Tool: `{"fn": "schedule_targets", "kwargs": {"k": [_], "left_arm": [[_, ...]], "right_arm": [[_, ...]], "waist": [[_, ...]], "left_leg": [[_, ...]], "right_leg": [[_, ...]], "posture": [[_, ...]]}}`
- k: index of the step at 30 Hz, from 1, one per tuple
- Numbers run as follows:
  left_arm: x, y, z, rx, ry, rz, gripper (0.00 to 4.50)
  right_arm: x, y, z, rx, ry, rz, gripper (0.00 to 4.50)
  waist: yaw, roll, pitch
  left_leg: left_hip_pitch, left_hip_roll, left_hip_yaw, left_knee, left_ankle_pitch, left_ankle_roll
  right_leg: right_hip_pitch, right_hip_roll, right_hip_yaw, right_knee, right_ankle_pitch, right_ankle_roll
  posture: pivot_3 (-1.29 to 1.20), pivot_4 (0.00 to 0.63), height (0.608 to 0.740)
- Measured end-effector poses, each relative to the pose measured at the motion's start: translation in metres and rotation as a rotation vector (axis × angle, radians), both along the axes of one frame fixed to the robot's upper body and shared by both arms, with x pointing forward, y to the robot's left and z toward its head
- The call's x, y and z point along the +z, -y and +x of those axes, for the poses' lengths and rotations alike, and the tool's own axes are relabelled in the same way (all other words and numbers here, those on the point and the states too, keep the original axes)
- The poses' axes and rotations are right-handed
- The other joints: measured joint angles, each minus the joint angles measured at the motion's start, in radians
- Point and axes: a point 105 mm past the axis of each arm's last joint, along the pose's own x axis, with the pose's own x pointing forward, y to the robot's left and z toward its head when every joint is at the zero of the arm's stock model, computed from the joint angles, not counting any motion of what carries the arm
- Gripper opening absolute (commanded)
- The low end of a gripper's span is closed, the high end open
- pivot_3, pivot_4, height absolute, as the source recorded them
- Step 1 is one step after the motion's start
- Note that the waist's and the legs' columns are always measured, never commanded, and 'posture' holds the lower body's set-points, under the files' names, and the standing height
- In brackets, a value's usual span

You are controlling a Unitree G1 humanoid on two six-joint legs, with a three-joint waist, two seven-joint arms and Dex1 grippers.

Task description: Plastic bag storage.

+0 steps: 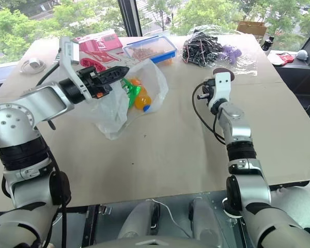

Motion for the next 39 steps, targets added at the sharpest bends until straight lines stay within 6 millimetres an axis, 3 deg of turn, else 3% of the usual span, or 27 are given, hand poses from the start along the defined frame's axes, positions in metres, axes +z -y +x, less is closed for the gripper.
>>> {"fn": "schedule_targets", "kwargs": {"k": [4, 5, 8, 35, 37, 39], "left_arm": [[0.000, -0.001, 0.001, 0.012, 0.001, -0.008, 0.00], [0.001, -0.001, 0.001, 0.010, 0.002, -0.014, 0.00], [0.002, -0.005, 0.003, 0.029, 0.001, -0.029, 0.00], [0.001, -0.006, 0.003, 0.033, -0.002, -0.029, 0.00], [-0.015, -0.006, 0.007, 0.049, -0.051, -0.022, 0.00], [-0.028, -0.011, 0.011, 0.098, -0.067, -0.025, 0.00]], "right_arm": [[0.000, -0.019, -0.023, 0.151, 0.018, 0.005, 0.04], [0.002, -0.027, -0.036, 0.228, 0.023, 0.005, 0.04], [0.010, -0.048, -0.054, 0.367, 0.042, 0.013, 0.04], [0.011, -0.048, -0.055, 0.371, 0.044, 0.014, 0.04], [-0.006, -0.046, -0.057, 0.358, -0.009, 0.016, 0.04], [-0.015, -0.041, -0.058, 0.325, -0.023, 0.007, 0.04]], "waist": [[-0.002, 0.000, 0.000], [-0.001, 0.000, 0.000], [-0.006, 0.000, 0.000], [-0.002, 0.000, 0.000], [-0.007, -0.010, -0.047], [-0.009, -0.017, -0.066]], "left_leg": [[0.000, 0.000, 0.000, 0.000, 0.000, 0.000], [0.000, 0.000, -0.001, 0.000, 0.000, 0.000], [0.001, 0.000, 0.000, 0.000, 0.000, 0.000], [0.001, 0.000, -0.001, 0.000, 0.000, 0.000], [-0.002, -0.001, 0.002, -0.001, 0.003, -0.006], [-0.001, -0.001, 0.002, -0.003, 0.003, -0.006]], "right_leg": [[0.000, 0.000, 0.000, 0.000, 0.000, 0.000], [0.000, 0.000, 0.000, 0.000, 0.000, 0.000], [0.000, 0.000, 0.001, 0.001, 0.000, 0.000], [0.001, 0.000, 0.000, 0.000, 0.000, 0.000], [-0.004, 0.000, 0.002, 0.000, -0.001, -0.001], [-0.002, 0.000, 0.003, -0.003, 0.000, 0.000]], "posture": [[0.00, 0.150, 0.740], [0.00, 0.000, 0.740], [0.00, 0.000, 0.740], [0.00, 0.000, 0.740], [0.00, 0.000, 0.740], [0.00, 0.000, 0.740]]}}
